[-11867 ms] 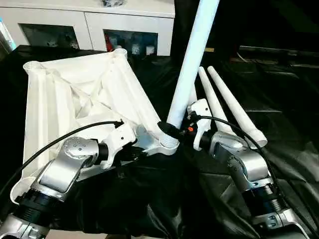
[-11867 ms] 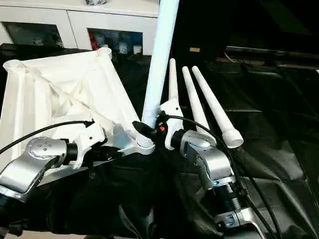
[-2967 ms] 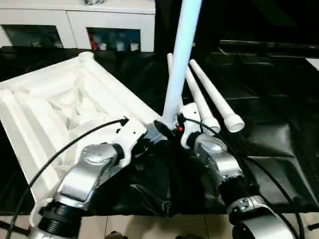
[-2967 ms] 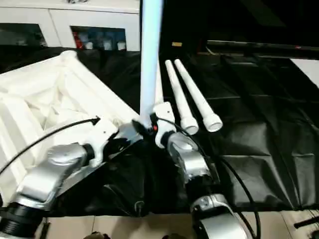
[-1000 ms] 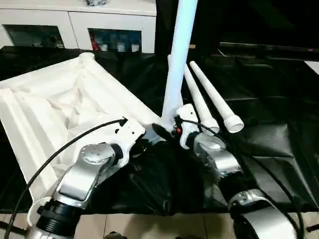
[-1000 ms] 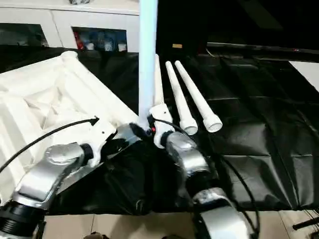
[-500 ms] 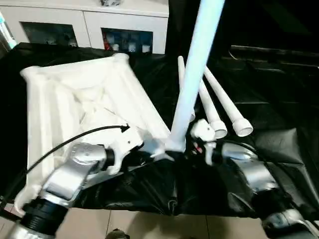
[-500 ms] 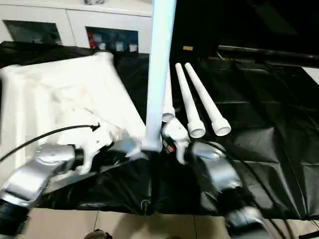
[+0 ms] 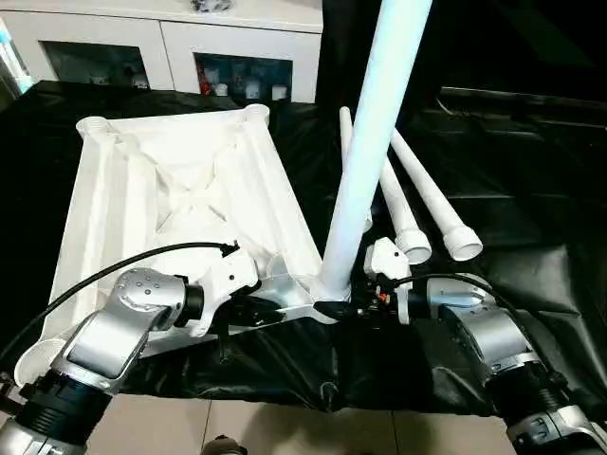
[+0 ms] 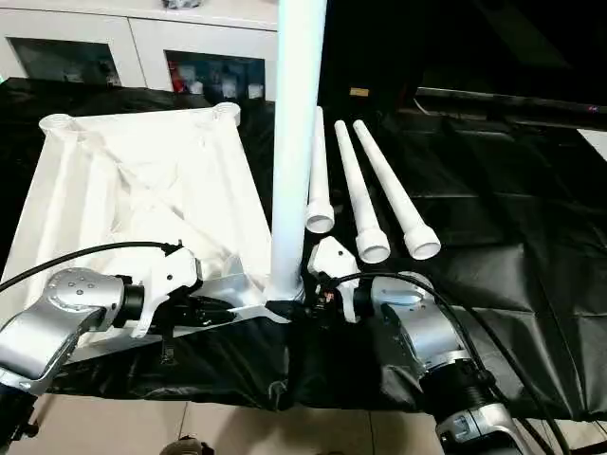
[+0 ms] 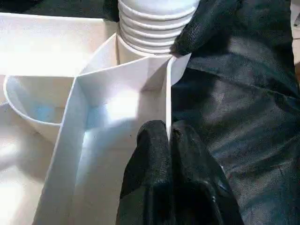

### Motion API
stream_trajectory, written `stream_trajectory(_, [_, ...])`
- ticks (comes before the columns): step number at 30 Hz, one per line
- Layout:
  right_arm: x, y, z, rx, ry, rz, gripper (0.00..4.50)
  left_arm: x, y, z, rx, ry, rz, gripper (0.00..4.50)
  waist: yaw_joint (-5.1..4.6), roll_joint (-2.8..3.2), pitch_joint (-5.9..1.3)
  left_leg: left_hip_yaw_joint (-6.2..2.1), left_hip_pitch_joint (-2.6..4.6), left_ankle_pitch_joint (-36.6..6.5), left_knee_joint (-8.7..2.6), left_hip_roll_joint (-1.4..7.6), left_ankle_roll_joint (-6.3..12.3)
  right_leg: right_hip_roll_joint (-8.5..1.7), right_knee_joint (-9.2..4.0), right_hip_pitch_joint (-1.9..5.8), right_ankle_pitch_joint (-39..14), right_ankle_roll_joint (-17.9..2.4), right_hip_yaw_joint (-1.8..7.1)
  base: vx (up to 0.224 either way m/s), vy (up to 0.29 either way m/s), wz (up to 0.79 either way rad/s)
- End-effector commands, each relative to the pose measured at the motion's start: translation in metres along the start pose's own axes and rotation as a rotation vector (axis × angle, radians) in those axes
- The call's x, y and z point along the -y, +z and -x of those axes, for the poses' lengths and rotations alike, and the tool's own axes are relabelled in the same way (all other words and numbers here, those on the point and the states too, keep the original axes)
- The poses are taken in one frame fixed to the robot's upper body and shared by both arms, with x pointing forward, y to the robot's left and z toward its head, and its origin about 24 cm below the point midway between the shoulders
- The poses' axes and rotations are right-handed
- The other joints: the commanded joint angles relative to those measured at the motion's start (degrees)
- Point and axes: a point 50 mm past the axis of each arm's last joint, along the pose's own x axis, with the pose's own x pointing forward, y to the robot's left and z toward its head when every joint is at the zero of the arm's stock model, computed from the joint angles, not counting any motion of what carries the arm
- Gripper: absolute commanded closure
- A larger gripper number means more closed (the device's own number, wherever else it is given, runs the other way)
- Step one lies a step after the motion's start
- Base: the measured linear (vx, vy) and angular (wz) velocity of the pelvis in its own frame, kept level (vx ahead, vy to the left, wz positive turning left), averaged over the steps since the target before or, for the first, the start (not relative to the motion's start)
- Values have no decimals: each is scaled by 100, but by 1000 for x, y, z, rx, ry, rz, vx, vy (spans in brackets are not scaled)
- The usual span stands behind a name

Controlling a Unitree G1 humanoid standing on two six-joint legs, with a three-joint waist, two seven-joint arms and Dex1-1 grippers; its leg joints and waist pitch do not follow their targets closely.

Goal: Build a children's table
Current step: Rotate leg to tighten

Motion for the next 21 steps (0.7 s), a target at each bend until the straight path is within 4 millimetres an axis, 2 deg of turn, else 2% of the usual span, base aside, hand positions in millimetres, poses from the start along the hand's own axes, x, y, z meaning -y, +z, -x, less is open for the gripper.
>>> stream_trajectory(1, [-3, -3, -13, -1, -42, -30, 178, -1, 8, -8, 29, 43, -5, 450, -33, 85, -413, 27, 55, -1316, -402, 97, 85, -397, -473, 278, -1367, -1065, 285, 0, 0, 0])
stream_trajectory(2, [2, -5, -19, -7, -126, -55, 178, -3, 10, -12, 44, 97, 14, 450, -61, 81, -404, 34, 58, -1353, -407, 98, 36, -397, -477, 263, -1427, -1067, 288, 0, 0, 0])
stream_trajectory(4, [8, -8, -31, -2, -258, -101, 178, -6, 15, -19, 66, 183, 36, 450, -121, 74, -395, 11, 64, -1557, -419, 79, -93, -420, -518, 267, -1898, -985, 271, 0, 0, 0])
stream_trajectory(5, [11, -8, -38, 9, -320, -133, 178, -7, 17, -22, 73, 227, 48, 450, -146, 76, -391, 0, 51, -1572, -427, 79, -119, -420, -519, 274, -1970, -951, 266, 0, 0, 0])
stream_trajectory(6, [14, -7, -45, 20, -389, -179, 178, -7, 18, -24, 77, 257, 56, 450, -198, 107, -379, -9, 32, -1674, -434, 72, -146, -417, -538, 268, -2119, -896, 258, 0, 0, 0])
stream_trajectory(7, [14, -7, -47, 21, -400, -186, 178, -8, 19, -25, 79, 265, 61, 450, -213, 98, -371, -19, 32, -1740, -441, 62, -146, -415, -562, 270, -2250, -846, 246, 0, 0, 0])
stream_trajectory(8, [16, -7, -52, 27, -448, -223, 178, -8, 21, -28, 87, 303, 82, 450, -232, 92, -387, -19, 43, -1750, -425, 57, -132, -421, -572, 265, -2320, -782, 254, 0, 0, 0])
stream_trajectory(9, [18, -5, -58, 35, -494, -258, 178, -9, 24, -31, 99, 346, 104, 450, -262, 94, -379, -9, 74, -1788, -416, 62, -127, -414, -585, 224, -2311, -806, 267, 0, 0, 0])
stream_trajectory(11, [18, -4, -61, 38, -507, -267, 178, -9, 25, -32, 103, 362, 113, 450, -264, 97, -396, -8, 67, -1648, -409, 59, -89, -402, -567, 240, -2044, -832, 271, 0, 0, 0])
stream_trajectory(13, [18, 3, -73, 63, -528, -295, 178, -6, 31, -37, 129, 400, 137, 450, -270, 39, -411, 2, 39, -1507, -413, 66, -38, -392, -529, 262, -1752, -881, 269, 0, 0, 0])
stream_trajectory(14, [18, 6, -78, 72, -533, -302, 178, -4, 34, -39, 141, 414, 146, 450, -273, 75, -414, -2, 29, -1409, -415, 68, -45, -389, -505, 268, -1608, -925, 260, 0, 0, 0])
stream_trajectory(15, [16, 9, -83, 80, -518, -288, 178, -1, 36, -42, 155, 407, 148, 450, -288, 51, -426, 3, 15, -1346, -402, 72, -30, -398, -483, 278, -1495, -959, 262, 0, 0, 0])
stream_trajectory(17, [14, 12, -85, 100, -487, -282, 178, 3, 38, -44, 166, 387, 140, 450, -288, 49, -425, 14, 9, -1270, -392, 70, 32, -399, -486, 280, -1352, -974, 267, 0, 0, 0])
stream_trajectory(18, [14, 12, -85, 106, -475, -282, 122, 4, 39, -44, 170, 373, 134, 450, -276, 43, -435, 17, 10, -1175, -387, 69, 70, -395, -471, 288, -1222, -983, 269, 0, 0, 0])
stream_trajectory(21, [14, 13, -82, 138, -439, -281, 106, 8, 38, -44, 170, 331, 115, 450, -279, 53, -445, 25, 5, -1075, -381, 66, 112, -379, -441, 297, -933, -1045, 270, 0, 0, 0])
